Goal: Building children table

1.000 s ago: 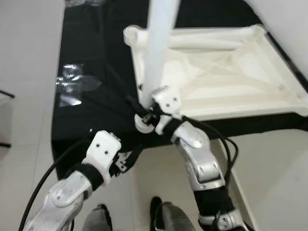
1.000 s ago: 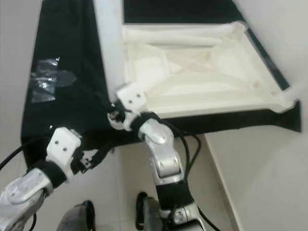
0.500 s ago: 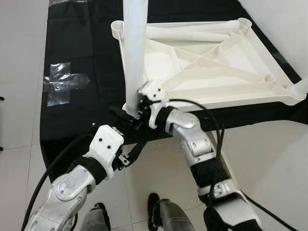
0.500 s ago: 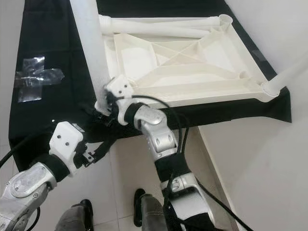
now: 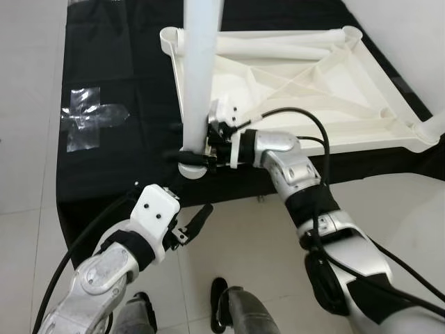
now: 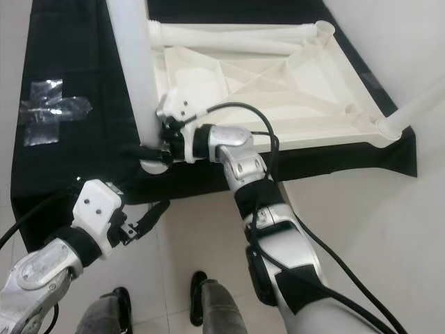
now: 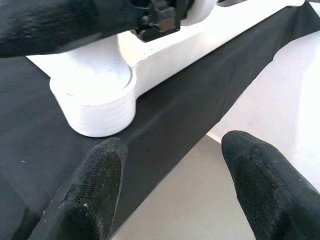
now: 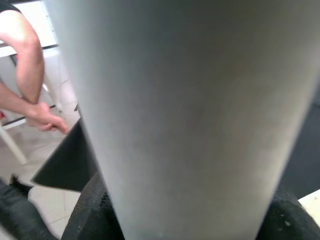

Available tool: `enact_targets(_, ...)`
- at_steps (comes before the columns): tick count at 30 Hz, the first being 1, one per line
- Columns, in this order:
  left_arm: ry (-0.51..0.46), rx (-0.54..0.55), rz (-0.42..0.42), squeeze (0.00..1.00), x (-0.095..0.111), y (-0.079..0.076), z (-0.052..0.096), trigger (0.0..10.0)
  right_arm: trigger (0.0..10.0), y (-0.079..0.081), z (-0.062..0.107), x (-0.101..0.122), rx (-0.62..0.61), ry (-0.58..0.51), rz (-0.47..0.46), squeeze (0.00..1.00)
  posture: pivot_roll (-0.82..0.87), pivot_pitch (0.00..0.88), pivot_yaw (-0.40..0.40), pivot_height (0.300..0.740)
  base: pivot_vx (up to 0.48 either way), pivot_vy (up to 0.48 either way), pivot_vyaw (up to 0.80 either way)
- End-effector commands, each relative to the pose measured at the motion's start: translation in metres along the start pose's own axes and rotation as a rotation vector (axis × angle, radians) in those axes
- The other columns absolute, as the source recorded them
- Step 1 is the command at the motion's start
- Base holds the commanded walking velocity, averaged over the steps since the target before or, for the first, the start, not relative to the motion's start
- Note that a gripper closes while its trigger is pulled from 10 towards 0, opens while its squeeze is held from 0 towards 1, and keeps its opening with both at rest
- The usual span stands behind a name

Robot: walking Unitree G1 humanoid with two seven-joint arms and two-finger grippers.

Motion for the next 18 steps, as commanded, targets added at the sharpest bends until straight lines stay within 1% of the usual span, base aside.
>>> enact_targets(1,0.011,-0.012,0.003,0.00,-0.001,-0.004,0.003,10.0,0.0,-0.001,-0.003,-0.006,-0.019,0.009,-0.025,0.00,0.16,0.301,-0.187,0.740,0.000,0.000,0.00)
enact_targets(3,0.013,-0.011,0.004,0.00,-0.001,-0.004,0.004,10.0,0.0,0.007,-0.001,-0.018,-0.026,-0.008,-0.059,0.00,0.15,0.304,-0.181,0.740,0.000,0.000,0.00)
enact_targets(4,0.013,-0.011,0.004,0.00,-0.001,-0.004,0.004,10.0,0.0,0.007,-0.001,-0.018,-0.026,-0.008,-0.059,0.00,0.15,0.304,-0.181,0.740,0.000,0.000,0.00)
enact_targets(5,0.013,-0.013,0.005,0.00,-0.001,-0.005,0.004,10.0,0.0,0.011,0.001,-0.025,-0.028,-0.008,-0.070,0.00,0.14,0.303,-0.177,0.740,0.000,0.000,0.00)
enact_targets(6,0.013,-0.018,0.008,0.00,-0.002,-0.006,0.003,10.0,0.0,0.012,0.003,-0.034,-0.073,0.005,-0.083,0.00,0.14,0.300,-0.175,0.740,0.000,0.000,0.00)
enact_targets(7,0.012,-0.022,0.010,0.00,-0.002,-0.006,0.003,10.0,0.0,0.011,0.003,-0.043,-0.138,0.022,-0.082,0.00,0.13,0.298,-0.172,0.740,0.000,0.000,0.00)
enact_targets(8,0.012,-0.022,0.010,0.00,-0.002,-0.006,0.003,10.0,0.0,0.011,0.003,-0.043,-0.138,0.022,-0.082,0.00,0.13,0.298,-0.172,0.740,0.000,0.000,0.00)
enact_targets(9,0.012,-0.025,0.011,0.00,-0.002,-0.007,0.003,10.0,0.0,0.006,0.005,-0.051,-0.239,0.047,-0.072,0.00,0.13,0.298,-0.172,0.740,0.000,0.000,0.00)
enact_targets(10,0.011,-0.028,0.012,0.00,-0.003,-0.007,0.003,10.0,0.0,-0.002,0.010,-0.066,-0.460,0.081,-0.078,0.00,0.12,0.293,-0.167,0.740,0.000,0.000,0.00)
enact_targets(11,0.011,-0.028,0.012,0.00,-0.003,-0.007,0.003,10.0,0.0,-0.002,0.010,-0.066,-0.460,0.081,-0.078,0.00,0.12,0.293,-0.167,0.740,0.000,0.000,0.00)
enact_targets(12,0.012,-0.029,0.013,0.00,-0.003,-0.007,0.003,10.0,0.0,-0.006,0.017,-0.075,-0.615,0.104,-0.076,0.00,0.12,0.293,-0.167,0.740,0.000,0.000,0.00)
enact_targets(13,0.012,-0.029,0.013,0.00,-0.003,-0.007,0.003,10.0,0.0,-0.006,0.017,-0.075,-0.615,0.104,-0.076,0.00,0.12,0.293,-0.167,0.740,0.000,0.000,0.00)
enact_targets(14,0.012,-0.031,0.012,0.00,-0.004,-0.006,0.002,10.0,0.0,0.011,0.011,-0.082,-0.618,0.095,-0.098,0.00,0.11,0.289,-0.151,0.740,0.000,0.000,0.00)
enact_targets(15,0.012,-0.031,0.012,0.00,-0.004,-0.006,0.002,10.0,0.0,0.011,0.011,-0.082,-0.618,0.095,-0.098,0.00,0.11,0.289,-0.151,0.740,0.000,0.000,0.00)
enact_targets(16,0.010,-0.034,0.012,0.00,-0.004,-0.005,0.000,10.0,10.0,0.022,0.003,-0.081,-0.598,0.065,-0.114,0.00,0.10,0.269,-0.140,0.740,0.000,0.000,0.00)
enact_targets(17,0.004,-0.037,0.010,0.00,-0.004,-0.005,-0.002,10.0,10.0,0.025,-0.004,-0.073,-0.556,0.017,-0.120,0.00,0.11,0.262,-0.139,0.740,0.000,0.000,0.00)
enact_targets(18,0.004,-0.037,0.010,0.00,-0.004,-0.005,-0.002,10.0,10.0,0.025,-0.004,-0.073,-0.556,0.017,-0.120,0.00,0.11,0.262,-0.139,0.740,0.000,0.000,0.00)
Point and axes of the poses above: a point about 5 cm out from each wrist's last joint towards the gripper, its own z axis pointing back from the gripper into the wrist, its own x axis along the axis of the wrist's last joint, y = z × x, the point moved 4 cm from there along -z, pointing out of the wrist towards the gripper, and after that the axes turned 11 degrees about -z, right-handed, at the moved point
